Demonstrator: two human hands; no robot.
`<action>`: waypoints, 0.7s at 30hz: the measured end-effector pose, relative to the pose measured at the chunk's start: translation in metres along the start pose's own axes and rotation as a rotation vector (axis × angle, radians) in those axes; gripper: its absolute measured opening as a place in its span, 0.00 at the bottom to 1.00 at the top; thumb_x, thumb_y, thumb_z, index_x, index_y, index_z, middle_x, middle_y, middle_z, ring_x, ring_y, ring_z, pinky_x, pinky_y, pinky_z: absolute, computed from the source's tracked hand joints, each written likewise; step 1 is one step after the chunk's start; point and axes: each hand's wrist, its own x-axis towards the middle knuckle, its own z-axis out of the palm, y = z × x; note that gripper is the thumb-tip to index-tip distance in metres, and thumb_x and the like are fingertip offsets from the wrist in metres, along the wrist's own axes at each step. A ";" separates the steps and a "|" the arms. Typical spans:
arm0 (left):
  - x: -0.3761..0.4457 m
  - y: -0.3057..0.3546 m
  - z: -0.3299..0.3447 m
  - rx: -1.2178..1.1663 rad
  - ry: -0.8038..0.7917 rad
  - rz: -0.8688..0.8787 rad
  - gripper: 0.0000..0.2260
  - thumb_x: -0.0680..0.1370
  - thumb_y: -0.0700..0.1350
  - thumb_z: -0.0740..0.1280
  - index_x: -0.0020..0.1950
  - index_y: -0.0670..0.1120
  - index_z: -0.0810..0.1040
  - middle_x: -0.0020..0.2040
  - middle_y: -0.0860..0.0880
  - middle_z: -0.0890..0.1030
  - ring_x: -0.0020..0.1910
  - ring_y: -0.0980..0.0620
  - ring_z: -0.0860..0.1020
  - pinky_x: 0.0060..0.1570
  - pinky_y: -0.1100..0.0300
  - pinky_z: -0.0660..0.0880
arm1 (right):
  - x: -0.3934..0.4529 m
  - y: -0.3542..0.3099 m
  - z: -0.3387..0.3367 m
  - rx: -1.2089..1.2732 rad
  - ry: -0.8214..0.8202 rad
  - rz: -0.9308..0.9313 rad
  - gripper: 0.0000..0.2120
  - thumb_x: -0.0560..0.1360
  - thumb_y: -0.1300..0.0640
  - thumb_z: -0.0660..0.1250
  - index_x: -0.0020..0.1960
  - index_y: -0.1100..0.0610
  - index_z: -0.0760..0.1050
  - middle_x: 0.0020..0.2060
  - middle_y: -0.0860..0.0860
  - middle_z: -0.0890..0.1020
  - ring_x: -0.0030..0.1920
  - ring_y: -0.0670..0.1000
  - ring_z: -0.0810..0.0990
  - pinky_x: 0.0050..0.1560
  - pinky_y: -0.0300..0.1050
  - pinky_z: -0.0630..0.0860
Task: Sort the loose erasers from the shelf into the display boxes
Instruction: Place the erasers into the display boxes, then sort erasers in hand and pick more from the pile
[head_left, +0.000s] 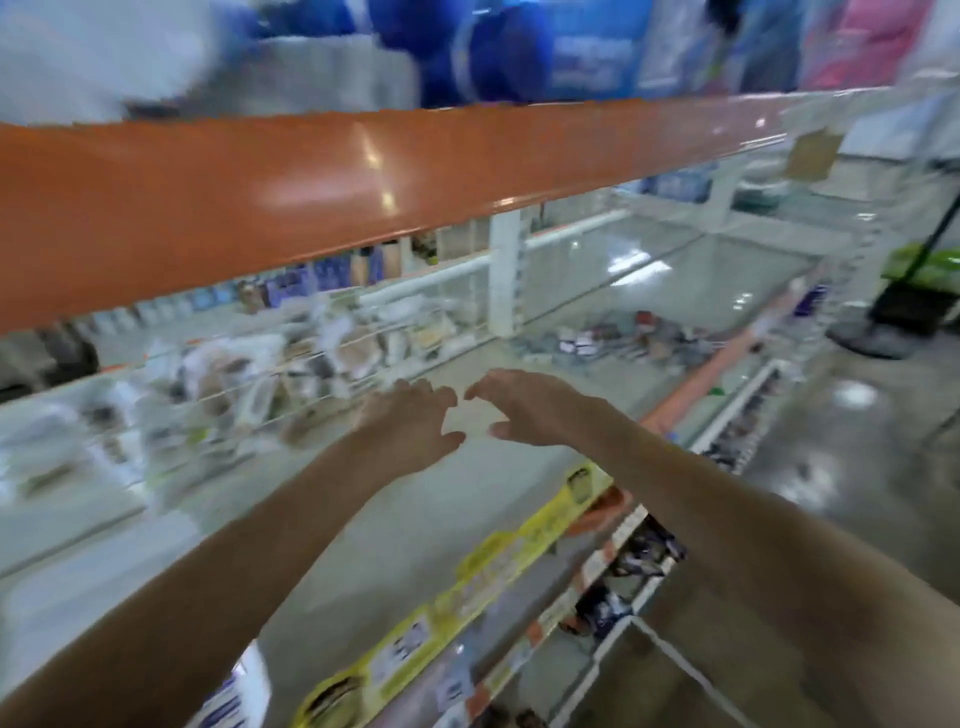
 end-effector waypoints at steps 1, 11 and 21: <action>0.020 0.019 0.000 -0.003 -0.009 0.029 0.24 0.78 0.59 0.59 0.72 0.53 0.62 0.69 0.47 0.67 0.67 0.45 0.67 0.61 0.51 0.67 | -0.006 0.026 0.005 0.006 -0.002 0.038 0.26 0.78 0.52 0.61 0.74 0.50 0.58 0.71 0.52 0.62 0.70 0.53 0.64 0.65 0.50 0.66; 0.191 0.171 0.017 -0.111 -0.052 0.134 0.19 0.78 0.56 0.61 0.67 0.51 0.70 0.64 0.47 0.74 0.63 0.46 0.72 0.57 0.54 0.70 | -0.033 0.255 0.054 0.126 -0.100 0.270 0.26 0.78 0.54 0.62 0.74 0.55 0.59 0.70 0.55 0.64 0.70 0.54 0.65 0.68 0.47 0.62; 0.281 0.169 0.039 -0.239 0.108 -0.189 0.16 0.78 0.49 0.62 0.65 0.47 0.72 0.61 0.45 0.76 0.60 0.44 0.74 0.53 0.55 0.72 | 0.030 0.330 0.084 0.168 0.055 0.211 0.15 0.75 0.60 0.62 0.61 0.58 0.74 0.60 0.55 0.76 0.62 0.56 0.72 0.60 0.50 0.72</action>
